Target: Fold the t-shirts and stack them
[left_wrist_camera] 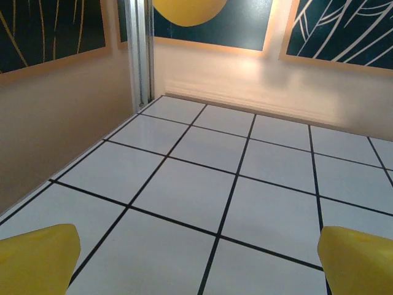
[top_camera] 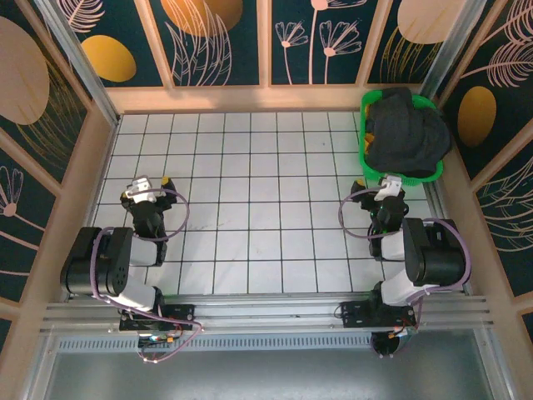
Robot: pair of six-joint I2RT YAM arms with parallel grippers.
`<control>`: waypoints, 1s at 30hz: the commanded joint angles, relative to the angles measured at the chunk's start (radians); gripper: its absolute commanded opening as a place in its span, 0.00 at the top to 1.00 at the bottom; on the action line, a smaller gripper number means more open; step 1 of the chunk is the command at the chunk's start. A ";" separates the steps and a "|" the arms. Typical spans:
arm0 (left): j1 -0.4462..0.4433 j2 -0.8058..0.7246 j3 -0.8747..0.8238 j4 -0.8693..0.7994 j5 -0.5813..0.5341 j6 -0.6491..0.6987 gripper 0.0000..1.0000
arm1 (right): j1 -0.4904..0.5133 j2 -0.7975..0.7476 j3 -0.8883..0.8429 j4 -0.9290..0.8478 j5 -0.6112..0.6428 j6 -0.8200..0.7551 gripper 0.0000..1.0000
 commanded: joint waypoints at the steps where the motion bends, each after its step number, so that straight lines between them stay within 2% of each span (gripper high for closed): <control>1: 0.002 -0.002 0.000 0.038 0.016 0.013 0.01 | -0.001 0.002 0.017 0.030 -0.010 -0.007 0.01; 30: 0.001 -0.003 -0.001 0.039 0.015 0.012 0.01 | 0.000 0.001 0.012 0.039 -0.011 -0.007 0.01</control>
